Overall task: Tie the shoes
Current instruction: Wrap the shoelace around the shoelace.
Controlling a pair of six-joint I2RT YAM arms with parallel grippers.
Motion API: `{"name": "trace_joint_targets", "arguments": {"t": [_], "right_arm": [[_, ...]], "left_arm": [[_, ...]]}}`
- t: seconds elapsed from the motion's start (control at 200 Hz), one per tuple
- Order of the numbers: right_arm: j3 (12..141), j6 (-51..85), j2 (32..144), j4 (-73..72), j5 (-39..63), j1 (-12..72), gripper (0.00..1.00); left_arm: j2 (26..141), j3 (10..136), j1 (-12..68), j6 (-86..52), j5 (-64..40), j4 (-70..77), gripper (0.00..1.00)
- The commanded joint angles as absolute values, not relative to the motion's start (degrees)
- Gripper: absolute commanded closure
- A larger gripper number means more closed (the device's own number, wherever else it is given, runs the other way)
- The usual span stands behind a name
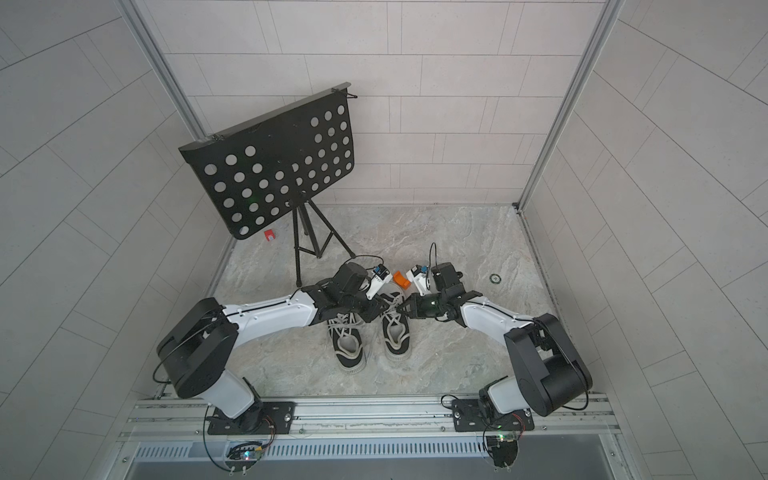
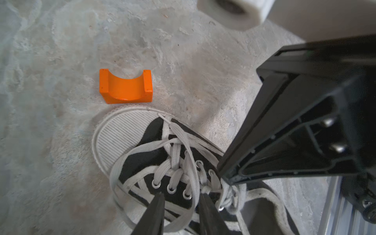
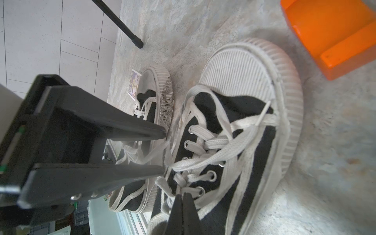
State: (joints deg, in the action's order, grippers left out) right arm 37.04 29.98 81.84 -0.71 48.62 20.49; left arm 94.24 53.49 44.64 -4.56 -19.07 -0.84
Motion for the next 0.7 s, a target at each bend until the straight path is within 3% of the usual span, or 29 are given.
{"name": "trace_joint_targets", "arguments": {"t": [0.0, 0.215, 0.45, 0.695], "right_arm": [[36.2, 30.1, 80.3, -1.0, 48.4, 20.4, 1.0], [36.1, 30.0, 80.3, -1.0, 48.4, 20.4, 1.0], [36.9, 30.4, 80.2, -0.6, 47.7, 20.4, 1.0], [37.4, 32.3, 79.4, 0.6, 45.0, 20.4, 1.0]], "left_arm": [[96.0, 55.6, 44.7, -2.6, -20.4, -2.6, 0.64], [98.1, 56.4, 44.7, -2.6, -21.5, -2.7, 0.68], [97.6, 56.0, 44.7, -5.0, -22.7, -2.8, 1.0], [83.1, 49.6, 44.7, -10.7, -15.5, -1.5, 1.0]]}}
